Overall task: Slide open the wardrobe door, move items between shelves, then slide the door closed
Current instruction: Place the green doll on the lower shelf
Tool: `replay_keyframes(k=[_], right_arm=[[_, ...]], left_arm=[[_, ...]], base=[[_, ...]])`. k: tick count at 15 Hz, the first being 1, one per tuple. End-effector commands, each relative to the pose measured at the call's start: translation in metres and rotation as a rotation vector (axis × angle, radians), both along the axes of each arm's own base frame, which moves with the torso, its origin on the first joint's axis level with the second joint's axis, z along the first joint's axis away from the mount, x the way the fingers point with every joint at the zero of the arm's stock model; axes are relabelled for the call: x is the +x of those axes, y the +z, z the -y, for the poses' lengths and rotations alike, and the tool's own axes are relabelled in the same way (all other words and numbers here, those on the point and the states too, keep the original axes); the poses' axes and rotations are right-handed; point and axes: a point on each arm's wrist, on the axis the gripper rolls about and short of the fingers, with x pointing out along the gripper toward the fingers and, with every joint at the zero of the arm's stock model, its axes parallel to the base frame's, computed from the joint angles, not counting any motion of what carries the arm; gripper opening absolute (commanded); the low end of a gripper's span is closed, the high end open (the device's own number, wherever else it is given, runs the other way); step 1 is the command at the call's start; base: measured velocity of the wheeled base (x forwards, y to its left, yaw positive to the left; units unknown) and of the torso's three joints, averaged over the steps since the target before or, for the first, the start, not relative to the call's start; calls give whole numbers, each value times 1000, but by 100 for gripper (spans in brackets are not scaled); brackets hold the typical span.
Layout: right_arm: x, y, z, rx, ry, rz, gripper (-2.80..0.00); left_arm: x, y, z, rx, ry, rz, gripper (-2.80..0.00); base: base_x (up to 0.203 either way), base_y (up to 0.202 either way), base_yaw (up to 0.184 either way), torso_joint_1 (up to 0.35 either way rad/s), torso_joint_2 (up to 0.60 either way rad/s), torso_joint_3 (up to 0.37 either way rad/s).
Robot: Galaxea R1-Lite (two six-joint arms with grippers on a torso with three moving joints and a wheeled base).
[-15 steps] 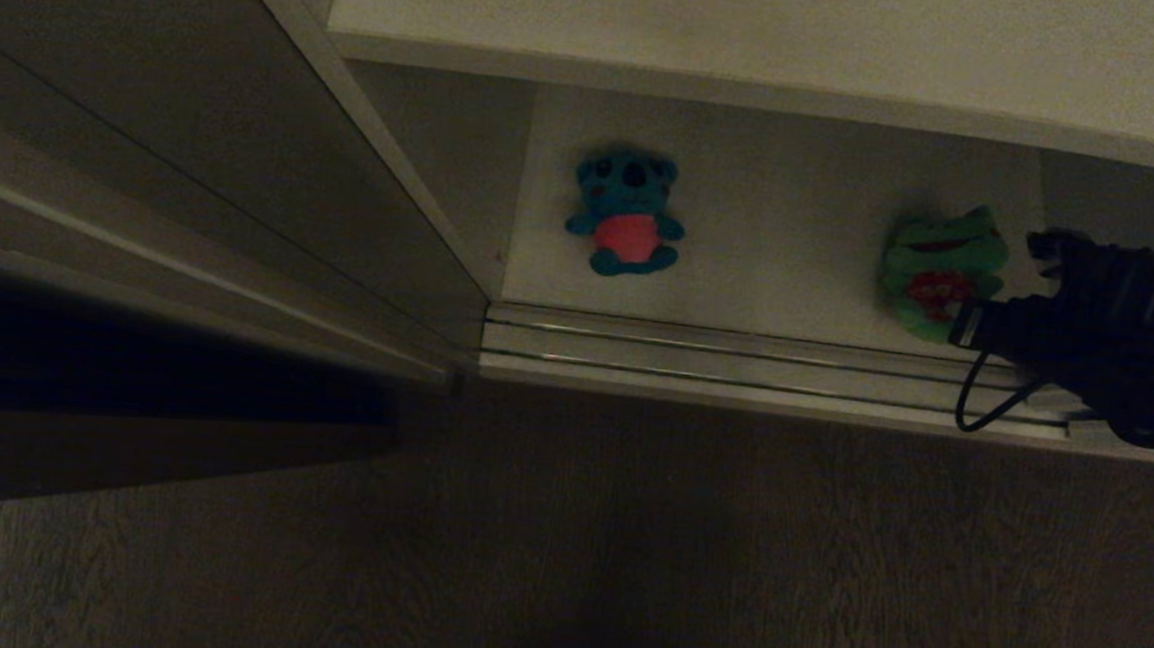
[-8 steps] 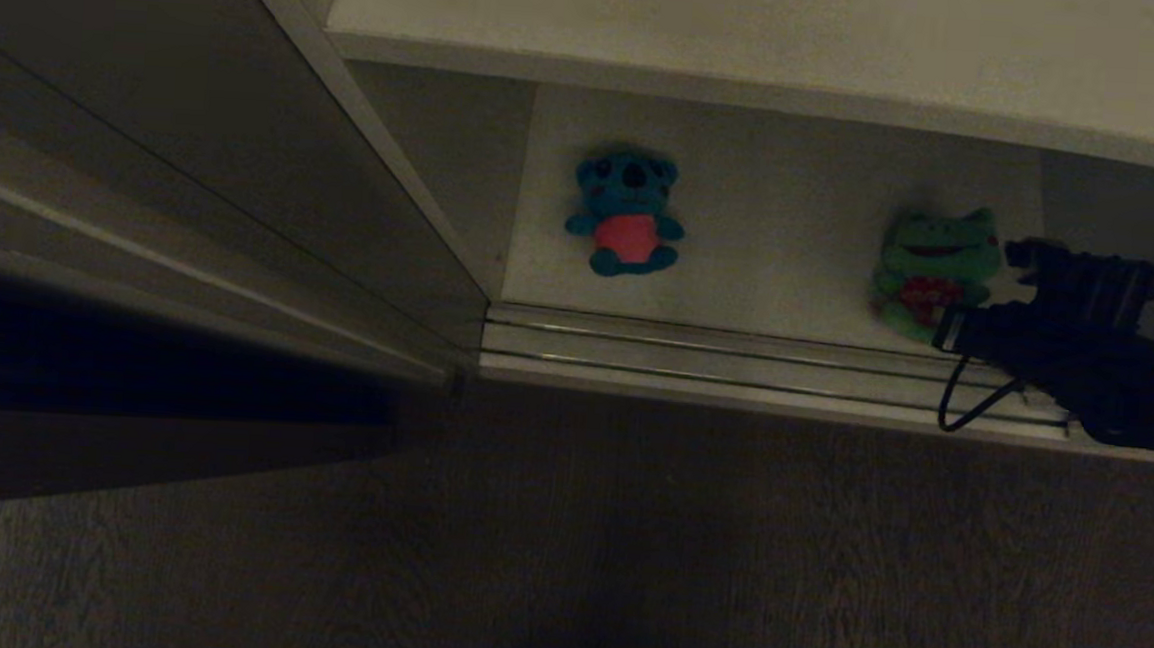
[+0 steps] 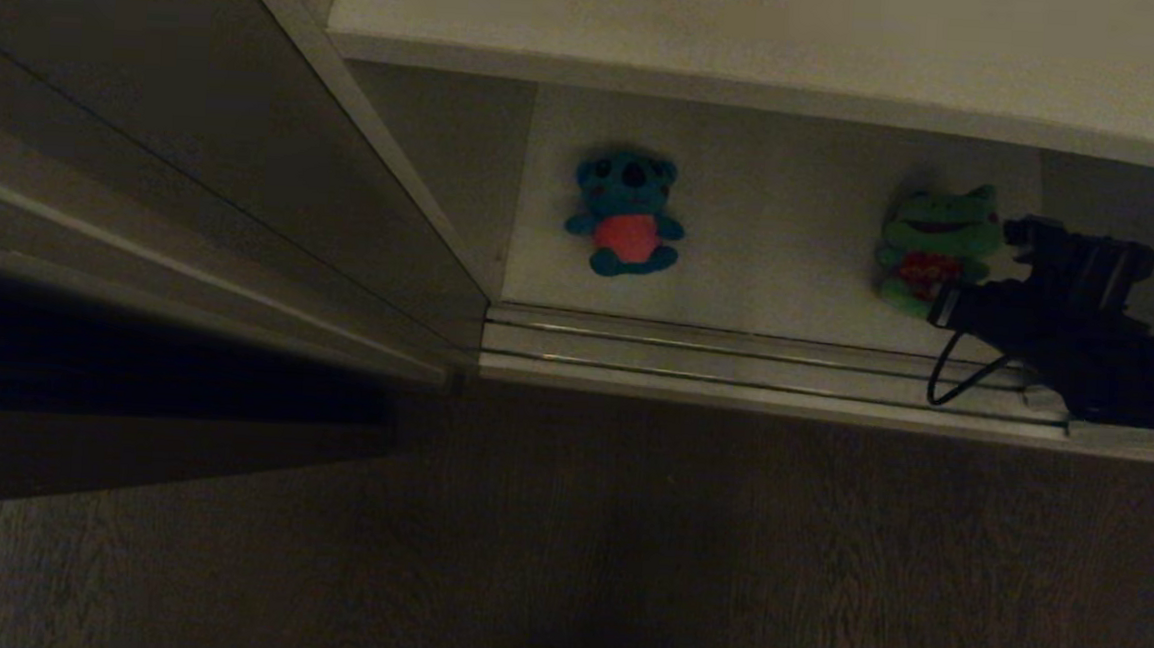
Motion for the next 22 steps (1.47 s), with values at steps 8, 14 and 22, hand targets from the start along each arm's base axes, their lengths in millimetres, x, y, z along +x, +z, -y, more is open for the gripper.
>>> replay_keyframes(k=[8,14,22], right_arm=[[11,-8,0,-1,-15,5,0],[-7,-2,-2,-1,-37,-10,0],[-67,21,-2,-8,-21,-38,0]], left_arm=[[0,0,0,0,0,0,-280],[0,0,0,0,0,0,-280],[0,0,0,0,0,0,-280]], base=[[0,0,0,0,0,0],[0,0,0,0,0,0],[0,0,0,0,0,0]])
